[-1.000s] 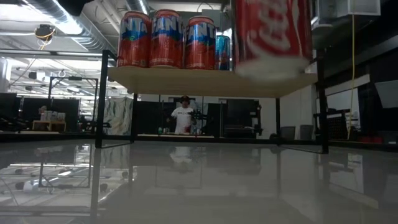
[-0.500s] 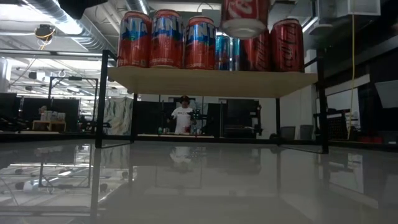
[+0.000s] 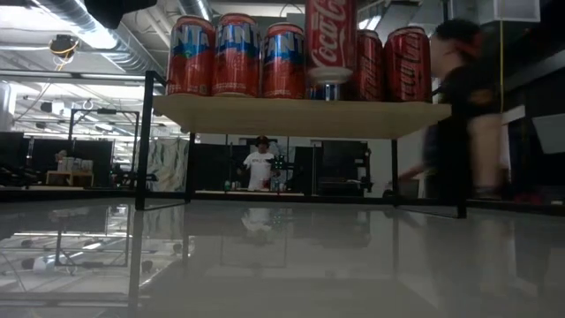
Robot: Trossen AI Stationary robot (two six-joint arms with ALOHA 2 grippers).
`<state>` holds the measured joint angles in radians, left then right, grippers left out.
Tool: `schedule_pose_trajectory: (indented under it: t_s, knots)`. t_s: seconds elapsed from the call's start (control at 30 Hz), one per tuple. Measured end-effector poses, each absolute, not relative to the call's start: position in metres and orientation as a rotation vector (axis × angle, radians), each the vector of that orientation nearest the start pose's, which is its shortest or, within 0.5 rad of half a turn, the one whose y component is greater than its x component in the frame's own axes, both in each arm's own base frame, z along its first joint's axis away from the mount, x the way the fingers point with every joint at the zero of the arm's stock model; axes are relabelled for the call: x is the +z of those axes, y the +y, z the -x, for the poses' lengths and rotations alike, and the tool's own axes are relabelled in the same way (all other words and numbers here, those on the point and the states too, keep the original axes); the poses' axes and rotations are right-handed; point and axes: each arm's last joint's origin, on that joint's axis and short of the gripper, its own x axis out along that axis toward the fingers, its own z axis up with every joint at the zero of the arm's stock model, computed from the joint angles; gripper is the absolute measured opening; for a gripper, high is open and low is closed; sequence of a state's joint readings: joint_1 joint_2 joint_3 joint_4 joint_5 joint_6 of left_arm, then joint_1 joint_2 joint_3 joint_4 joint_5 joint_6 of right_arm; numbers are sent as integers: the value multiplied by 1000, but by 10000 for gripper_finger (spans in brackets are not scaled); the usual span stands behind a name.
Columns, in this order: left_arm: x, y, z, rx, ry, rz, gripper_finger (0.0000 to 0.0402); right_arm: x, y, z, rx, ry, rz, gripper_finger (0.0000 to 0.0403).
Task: Place canned beverage on shelf
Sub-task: Put the red soda can on the shelf aligned with the blue soda can
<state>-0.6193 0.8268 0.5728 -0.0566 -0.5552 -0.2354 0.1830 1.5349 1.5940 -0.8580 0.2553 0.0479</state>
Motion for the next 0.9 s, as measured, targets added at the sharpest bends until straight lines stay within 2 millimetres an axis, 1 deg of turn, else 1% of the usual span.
schedule_pose_trajectory:
  t_s: [0.13, 0.23, 0.57, 0.8, 0.9]
  knots:
    - [266, -93, -156, -33, 263, 63, 352, 372, 39, -315, -91, 792, 117, 287]
    - [266, -93, -156, -33, 263, 64, 352, 372, 34, -316, -66, 797, 109, 287]
    - [266, -93, -156, -33, 263, 63, 352, 372, 16, -317, -97, 802, 112, 287]
    - [266, -93, -156, -33, 263, 63, 352, 372, 6, -318, -108, 806, 112, 287]
    - [266, -93, -156, -33, 263, 63, 352, 372, 5, -318, -108, 807, 110, 287]
